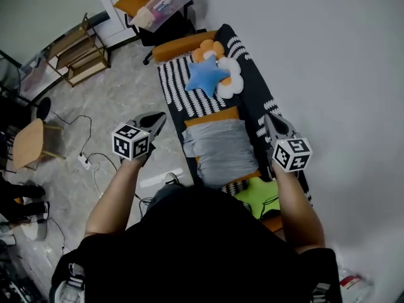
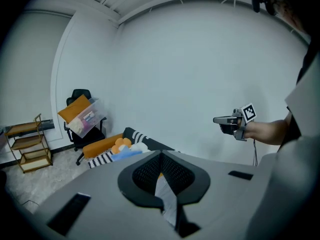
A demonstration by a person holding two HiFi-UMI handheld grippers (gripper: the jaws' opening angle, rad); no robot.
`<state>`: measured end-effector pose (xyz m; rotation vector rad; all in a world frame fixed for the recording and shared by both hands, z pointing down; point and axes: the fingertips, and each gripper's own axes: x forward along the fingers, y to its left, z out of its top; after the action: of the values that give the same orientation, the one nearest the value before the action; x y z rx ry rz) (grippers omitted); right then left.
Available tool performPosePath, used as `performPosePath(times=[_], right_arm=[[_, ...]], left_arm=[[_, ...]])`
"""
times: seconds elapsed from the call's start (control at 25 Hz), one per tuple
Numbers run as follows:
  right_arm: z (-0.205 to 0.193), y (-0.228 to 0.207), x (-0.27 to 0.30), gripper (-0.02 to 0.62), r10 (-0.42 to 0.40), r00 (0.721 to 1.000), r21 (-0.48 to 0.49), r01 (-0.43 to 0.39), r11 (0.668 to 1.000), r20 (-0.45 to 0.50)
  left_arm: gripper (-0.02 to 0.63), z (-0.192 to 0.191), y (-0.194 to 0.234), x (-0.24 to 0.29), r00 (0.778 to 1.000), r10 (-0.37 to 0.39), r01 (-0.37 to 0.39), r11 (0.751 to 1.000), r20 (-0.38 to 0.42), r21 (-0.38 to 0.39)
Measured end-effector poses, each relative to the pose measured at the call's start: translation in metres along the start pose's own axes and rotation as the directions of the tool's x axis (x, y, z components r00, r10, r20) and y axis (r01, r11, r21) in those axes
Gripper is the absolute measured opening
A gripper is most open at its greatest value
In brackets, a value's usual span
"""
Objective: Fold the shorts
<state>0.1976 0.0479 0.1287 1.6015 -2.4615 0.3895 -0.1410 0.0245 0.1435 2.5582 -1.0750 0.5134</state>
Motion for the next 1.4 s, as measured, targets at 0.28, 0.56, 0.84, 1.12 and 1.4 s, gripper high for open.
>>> performPosePath(times=[0.28, 0.56, 0.84, 1.12, 1.4], right_arm=[[-0.008, -0.001, 0.009, 0.009, 0.018, 1.0, -0.021, -0.018, 1.0, -0.013], [-0.017, -0.011, 0.022, 0.009, 0.009, 0.999, -0.034, -0.01, 0.999, -0.043], [-0.029, -0.029, 0.044, 0.011, 0.0, 0.997, -0.041, -0.003, 0.999, -0.078], [-0.052, -0.044, 0.078, 0.025, 0.006, 0.991, -0.045, -0.012, 0.999, -0.136], [-0.079, -0.051, 0.112, 0.051, 0.031, 0.976, -0.046, -0.042, 0.998, -0.215]], left_arm=[[0.018, -0.015, 0.005, -0.009, 0.999, 0.034, -0.034, 0.999, -0.001, -0.018], [0.018, -0.033, 0.018, -0.003, 0.998, 0.054, -0.055, 0.997, -0.024, -0.05], [0.018, -0.045, 0.033, 0.027, 0.998, 0.043, -0.046, 0.996, -0.053, -0.072], [0.018, -0.058, 0.053, 0.057, 0.996, 0.037, -0.045, 0.995, -0.086, -0.093], [0.018, -0.085, 0.077, 0.085, 0.99, 0.017, -0.031, 0.995, -0.143, -0.095]])
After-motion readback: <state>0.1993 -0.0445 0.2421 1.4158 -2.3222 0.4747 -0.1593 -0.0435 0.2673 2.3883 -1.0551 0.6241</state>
